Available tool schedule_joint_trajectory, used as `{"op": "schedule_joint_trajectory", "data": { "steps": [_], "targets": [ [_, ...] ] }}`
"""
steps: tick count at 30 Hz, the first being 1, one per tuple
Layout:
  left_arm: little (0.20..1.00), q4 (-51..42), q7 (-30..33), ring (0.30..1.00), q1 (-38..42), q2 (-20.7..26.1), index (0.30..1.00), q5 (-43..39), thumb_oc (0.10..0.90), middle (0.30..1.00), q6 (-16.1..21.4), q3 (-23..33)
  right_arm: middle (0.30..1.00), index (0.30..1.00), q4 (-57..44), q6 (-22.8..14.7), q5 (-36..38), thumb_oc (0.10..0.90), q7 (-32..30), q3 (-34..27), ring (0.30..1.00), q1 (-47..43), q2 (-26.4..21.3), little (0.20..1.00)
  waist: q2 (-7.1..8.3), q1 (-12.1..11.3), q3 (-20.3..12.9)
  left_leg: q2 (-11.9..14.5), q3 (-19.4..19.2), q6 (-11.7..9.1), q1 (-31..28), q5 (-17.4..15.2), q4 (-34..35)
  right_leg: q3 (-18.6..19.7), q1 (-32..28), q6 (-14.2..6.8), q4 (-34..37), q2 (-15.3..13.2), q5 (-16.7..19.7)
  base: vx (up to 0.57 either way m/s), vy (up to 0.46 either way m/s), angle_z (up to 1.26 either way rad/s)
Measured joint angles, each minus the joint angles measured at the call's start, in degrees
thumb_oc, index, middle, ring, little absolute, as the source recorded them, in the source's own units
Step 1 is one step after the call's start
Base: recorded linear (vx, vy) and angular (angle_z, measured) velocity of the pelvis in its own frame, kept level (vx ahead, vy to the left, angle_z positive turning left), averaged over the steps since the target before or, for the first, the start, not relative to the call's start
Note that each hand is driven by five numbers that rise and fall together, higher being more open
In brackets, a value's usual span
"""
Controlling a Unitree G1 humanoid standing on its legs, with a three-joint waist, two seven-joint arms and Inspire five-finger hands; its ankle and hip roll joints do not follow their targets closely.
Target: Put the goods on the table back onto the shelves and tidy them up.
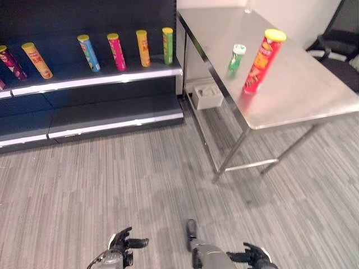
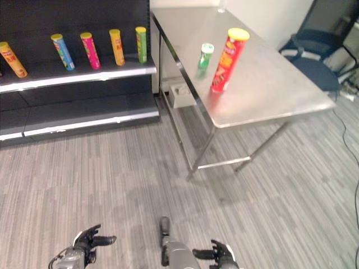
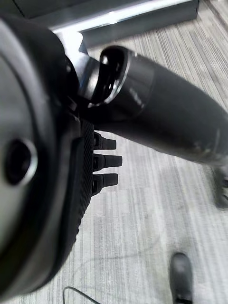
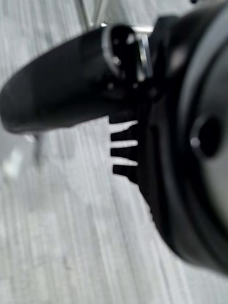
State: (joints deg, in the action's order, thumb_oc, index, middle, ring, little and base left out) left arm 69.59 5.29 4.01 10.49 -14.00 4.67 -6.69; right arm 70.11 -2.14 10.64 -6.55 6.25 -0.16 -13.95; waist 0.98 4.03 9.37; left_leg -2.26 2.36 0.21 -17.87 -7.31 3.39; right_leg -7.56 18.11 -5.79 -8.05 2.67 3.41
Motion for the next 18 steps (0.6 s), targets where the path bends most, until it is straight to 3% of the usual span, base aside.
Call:
{"op": "schedule_joint_trajectory", "data": {
  "steps": [1, 2, 6, 7, 8, 9, 10, 11, 12, 13, 15, 17, 18],
  "targets": [
    [0.900, 0.0, 0.0, 0.900, -0.7, -0.5, 0.900, 0.7, 0.800, 0.900, 0.0, 0.0, 0.900, 0.900, 1.2, 0.1, 0.0, 0.800, 0.0, 0.0, 0.900, 0.0, 0.0, 0.900, -0.08, -0.1, 0.0, 0.6, 0.0, -0.6, 0.3, 0.3, -2.3, -0.6, -1.3, 0.2, 0.3, 0.2, 0.1, 0.36, -0.117, 0.40],
    [0.900, 0.0, -0.3, 0.900, -1.3, -1.2, 0.900, 0.7, 0.800, 0.900, 0.0, -0.1, 0.900, 0.900, 1.7, 0.2, 0.1, 0.800, 0.0, -0.1, 0.900, 0.3, -0.2, 0.900, 0.15, -0.1, 0.0, 1.1, 0.2, -2.4, 0.3, 1.2, -5.5, -0.4, -3.3, 2.1, 0.8, 0.7, 0.2, 0.46, -0.153, 0.37],
    [0.900, 0.0, -1.0, 0.900, -2.1, -1.6, 0.900, 0.8, 0.800, 0.900, 0.0, 0.0, 0.900, 0.900, 1.3, 0.0, 0.4, 0.800, -0.1, 0.0, 0.900, 0.6, -1.3, 0.900, 0.15, -0.2, -0.6, 2.3, 0.1, -5.5, 1.0, 0.2, -11.0, 0.2, -9.2, 8.7, 4.5, 2.5, 0.7, 0.26, -0.088, 0.14],
    [0.900, -0.2, -1.0, 0.900, -1.7, -1.5, 0.900, 0.7, 0.800, 0.900, 0.0, 0.1, 0.900, 0.900, 0.8, -0.2, 0.6, 0.800, 0.0, 0.1, 0.900, -0.7, -1.4, 0.900, 0.08, -0.6, -0.6, 2.6, 0.4, -6.0, 1.7, 0.7, -12.3, 0.0, -10.8, 9.1, 6.5, 2.8, -0.1, 0.31, -0.123, 0.12],
    [0.900, -0.5, -1.0, 0.900, -1.5, -1.4, 0.900, 0.7, 0.800, 0.900, 0.0, 0.0, 0.900, 0.900, 1.1, 0.0, 0.9, 0.800, 0.0, 0.3, 0.900, -0.9, -1.4, 0.900, 0.57, -0.2, -0.9, 2.9, -0.2, -8.2, 4.7, 0.3, -19.6, 0.0, -13.5, 9.3, 9.3, 3.4, 0.8, 0.17, -0.093, 0.11],
    [0.900, -0.5, -1.0, 0.900, -1.5, -1.4, 0.900, 0.7, 0.800, 0.900, 0.0, 0.0, 0.900, 0.900, 1.1, 0.0, 0.9, 0.800, 0.0, 0.3, 0.900, -0.9, -1.4, 0.900, 0.57, -0.2, -0.9, 2.9, -0.2, -8.2, 4.7, 0.3, -19.6, 0.0, -13.5, 9.3, 9.3, 3.4, 0.8, 0.20, -0.113, 0.14],
    [0.900, -1.2, -1.0, 0.900, -1.1, -1.3, 0.900, 0.6, 0.800, 0.900, 0.1, 0.1, 0.900, 0.900, 0.2, 0.0, 0.9, 0.800, 0.1, 0.8, 0.900, -1.6, -1.1, 0.900, 1.65, -1.4, -1.2, 2.4, 0.1, -10.7, 11.5, 0.4, -33.0, 0.9, -16.3, 11.1, 11.0, 3.5, 0.4, 0.11, -0.062, -0.13],
    [0.900, -1.9, -1.1, 0.900, -1.1, -1.4, 0.900, 0.6, 0.800, 0.900, 0.2, 0.1, 0.900, 0.900, 0.2, 0.0, 0.9, 0.800, 0.1, 0.8, 0.900, -2.1, -1.2, 0.900, 1.98, -2.1, -1.4, 1.9, -0.1, -10.7, 13.9, 0.4, -36.0, 1.5, -16.7, 11.1, 11.4, 3.5, 0.4, 0.20, -0.046, -0.05],
    [0.900, -1.9, -0.9, 0.900, -0.9, -1.6, 0.900, 0.6, 0.800, 0.900, 0.1, 0.2, 0.900, 0.900, 0.2, -0.2, 1.0, 0.800, 0.0, 1.3, 0.900, -3.2, -1.3, 0.900, 2.27, -2.2, -1.2, 2.1, 0.0, -11.8, 20.6, 1.1, -45.5, 1.1, -18.0, 11.4, 12.5, 3.4, 0.1, 0.17, -0.024, -0.10],
    [0.900, -1.9, -0.9, 0.900, -0.6, -1.6, 0.900, 0.6, 0.800, 0.900, 0.1, 0.1, 0.900, 0.900, 0.6, -0.1, 1.0, 0.800, 0.0, 1.3, 0.900, -3.6, -1.2, 0.900, 2.54, -2.0, -1.1, 2.2, -0.4, -11.9, 22.8, 1.2, -48.5, 0.8, -18.6, 11.8, 12.8, 3.4, 0.6, 0.19, 0.012, -0.01],
    [0.900, -1.9, -1.2, 0.900, -1.1, -0.9, 0.900, 0.5, 0.800, 0.900, 0.0, 0.2, 0.900, 0.900, 0.6, -0.1, 1.1, 0.800, 0.0, 1.9, 0.900, -3.8, -0.7, 0.900, 3.41, -2.9, -1.0, 3.8, -3.3, -10.9, 25.8, 1.0, -46.9, 1.1, -20.3, 11.8, 13.3, 3.0, -0.3, 0.18, 0.060, -0.12],
    [0.900, -2.0, -0.9, 0.900, -0.7, -0.3, 0.900, 0.2, 0.800, 0.900, 0.1, 0.5, 0.900, 0.900, 0.6, 0.0, 1.2, 0.800, 0.0, 2.6, 0.900, -4.2, -0.5, 0.900, 3.89, -3.3, -0.9, 6.3, -7.6, -9.4, 27.0, 1.6, -27.2, 1.0, -21.4, 9.1, 13.4, 2.4, -2.1, 0.20, 0.129, 0.06],
    [0.900, -2.0, -0.8, 0.900, -0.6, -0.3, 0.900, 0.0, 0.800, 0.900, 0.1, 0.4, 0.900, 0.900, 0.7, 0.0, 1.2, 0.800, 0.0, 2.6, 0.900, -4.0, -0.6, 0.900, 3.86, -3.2, -0.8, 6.8, -8.2, -9.6, 26.6, 2.7, -21.6, 0.6, -21.6, 9.5, 13.3, 2.4, -1.7, 0.19, 0.162, 0.04]
  ]
}}
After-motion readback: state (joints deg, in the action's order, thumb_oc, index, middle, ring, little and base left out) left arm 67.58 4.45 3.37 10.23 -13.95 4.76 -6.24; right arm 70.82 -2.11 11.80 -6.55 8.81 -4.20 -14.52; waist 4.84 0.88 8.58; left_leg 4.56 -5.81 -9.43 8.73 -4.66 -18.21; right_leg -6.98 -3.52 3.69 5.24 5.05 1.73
